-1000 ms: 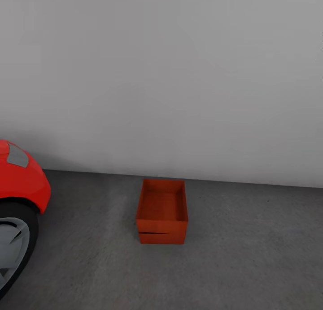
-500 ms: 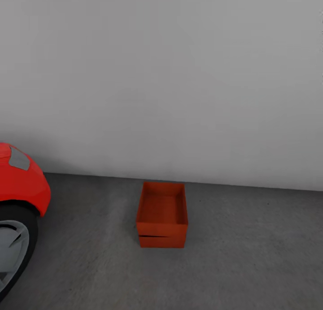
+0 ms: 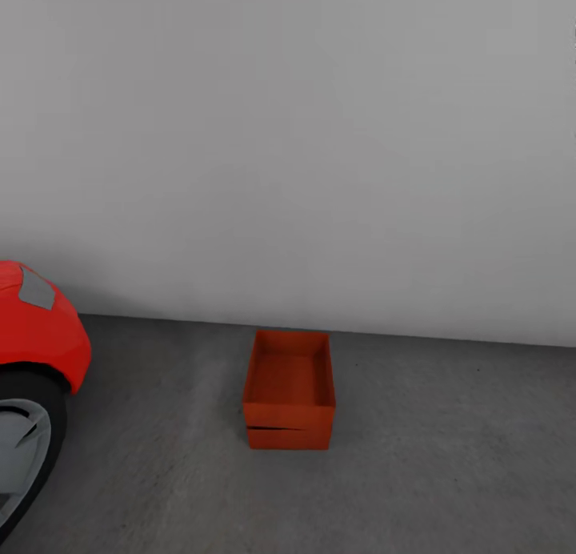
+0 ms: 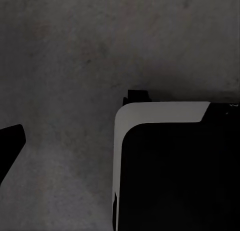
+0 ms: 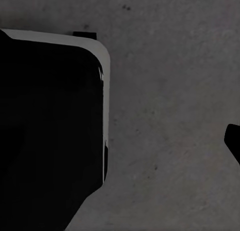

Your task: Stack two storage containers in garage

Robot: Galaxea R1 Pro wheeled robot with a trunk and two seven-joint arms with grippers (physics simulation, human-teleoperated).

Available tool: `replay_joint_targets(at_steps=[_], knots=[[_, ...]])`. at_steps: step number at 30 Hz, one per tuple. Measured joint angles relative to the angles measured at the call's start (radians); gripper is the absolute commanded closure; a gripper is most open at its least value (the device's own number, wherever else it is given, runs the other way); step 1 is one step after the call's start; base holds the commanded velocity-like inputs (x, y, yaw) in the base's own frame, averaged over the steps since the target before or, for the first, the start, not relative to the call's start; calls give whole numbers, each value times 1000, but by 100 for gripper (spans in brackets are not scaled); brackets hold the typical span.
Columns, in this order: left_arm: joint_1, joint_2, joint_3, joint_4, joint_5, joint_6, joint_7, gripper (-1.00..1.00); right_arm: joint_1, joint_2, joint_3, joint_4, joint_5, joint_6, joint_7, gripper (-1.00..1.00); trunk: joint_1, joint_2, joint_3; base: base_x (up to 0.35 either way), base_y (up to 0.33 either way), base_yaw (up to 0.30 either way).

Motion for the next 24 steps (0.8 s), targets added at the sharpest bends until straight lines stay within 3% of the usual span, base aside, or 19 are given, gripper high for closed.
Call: replay_joint_targets(at_steps=[24], knots=[[0,0,0,0,0,0,0,-100,1,2,1,0,3,-13,11,-100,0,0,39,0,0,0]])
